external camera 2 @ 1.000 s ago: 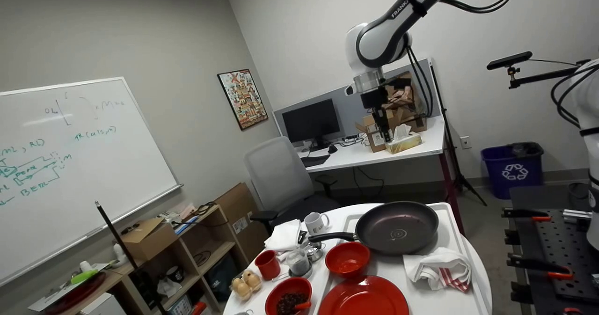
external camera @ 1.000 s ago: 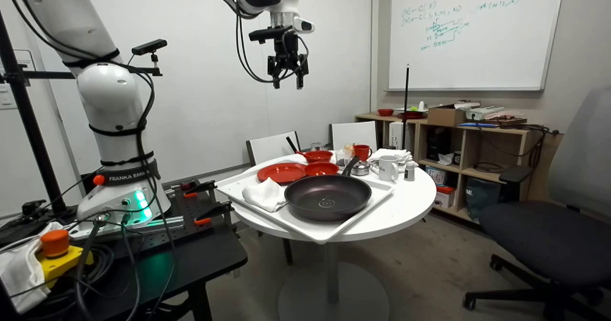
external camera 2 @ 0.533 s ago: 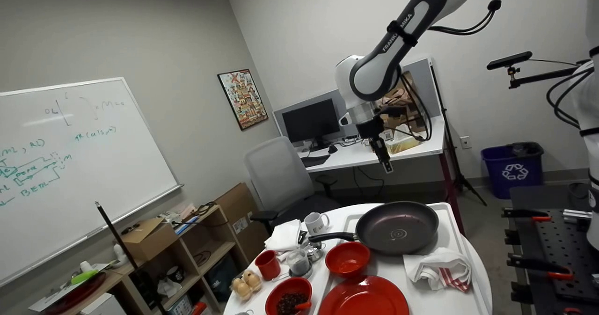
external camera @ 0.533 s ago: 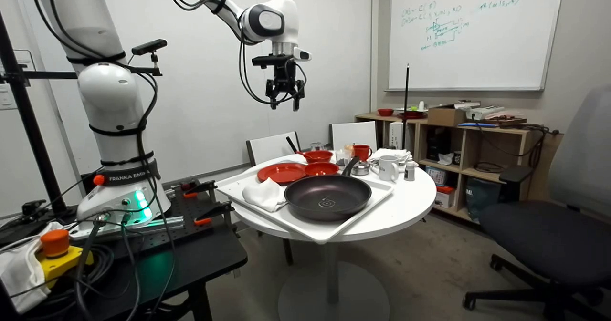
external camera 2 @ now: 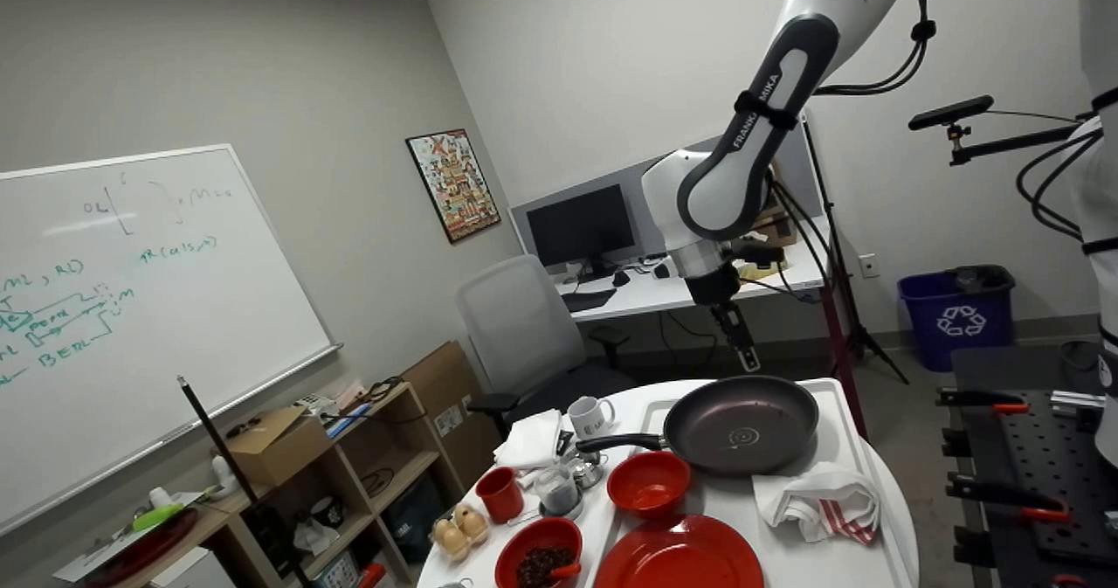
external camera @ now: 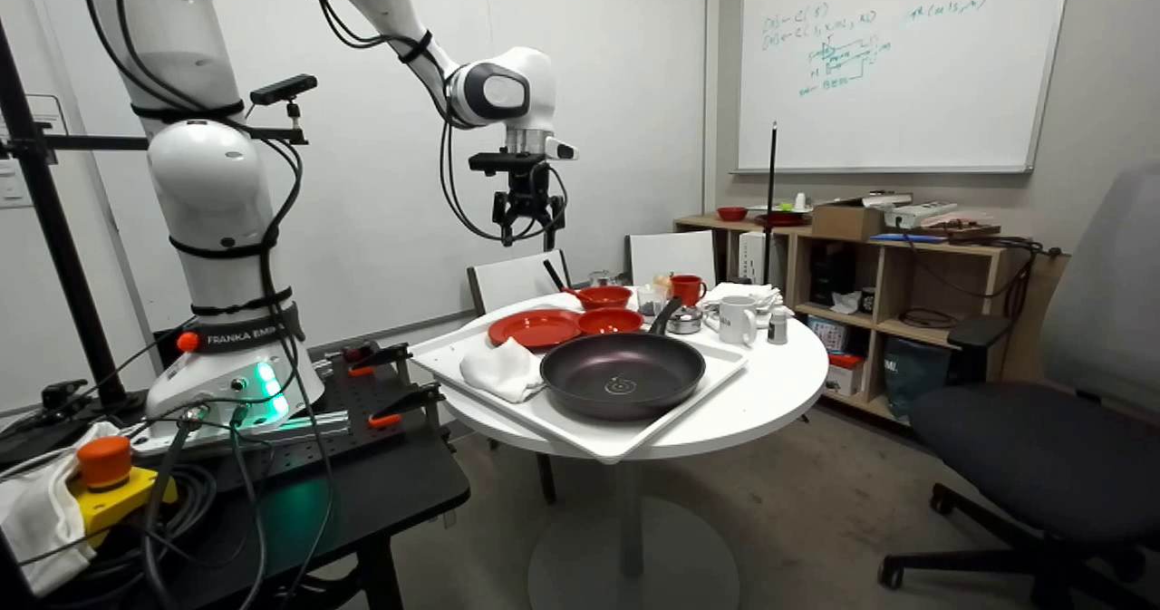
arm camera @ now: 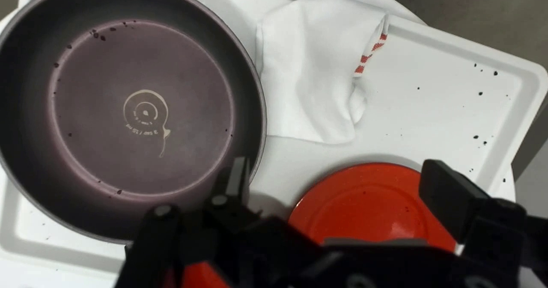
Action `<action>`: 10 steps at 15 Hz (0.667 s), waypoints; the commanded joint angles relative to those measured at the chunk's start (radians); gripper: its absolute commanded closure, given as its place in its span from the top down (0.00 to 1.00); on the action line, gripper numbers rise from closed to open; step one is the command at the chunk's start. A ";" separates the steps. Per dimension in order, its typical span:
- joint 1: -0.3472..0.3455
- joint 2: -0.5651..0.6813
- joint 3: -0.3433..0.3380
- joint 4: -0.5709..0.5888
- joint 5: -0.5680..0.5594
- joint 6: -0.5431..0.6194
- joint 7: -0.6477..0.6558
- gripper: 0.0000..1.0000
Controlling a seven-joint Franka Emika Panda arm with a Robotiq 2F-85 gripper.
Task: Pick up the white towel, wipe the inside of the pan and put the towel back on the table.
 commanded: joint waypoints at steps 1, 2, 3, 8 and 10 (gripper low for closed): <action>0.003 0.038 0.016 -0.063 0.023 0.096 0.004 1.00; 0.001 0.050 0.019 -0.072 0.016 0.105 0.013 1.00; -0.006 0.029 0.017 -0.051 0.000 0.064 0.002 1.00; -0.008 0.038 0.018 -0.053 0.000 0.069 0.002 1.00; -0.008 0.038 0.018 -0.052 0.000 0.069 0.002 1.00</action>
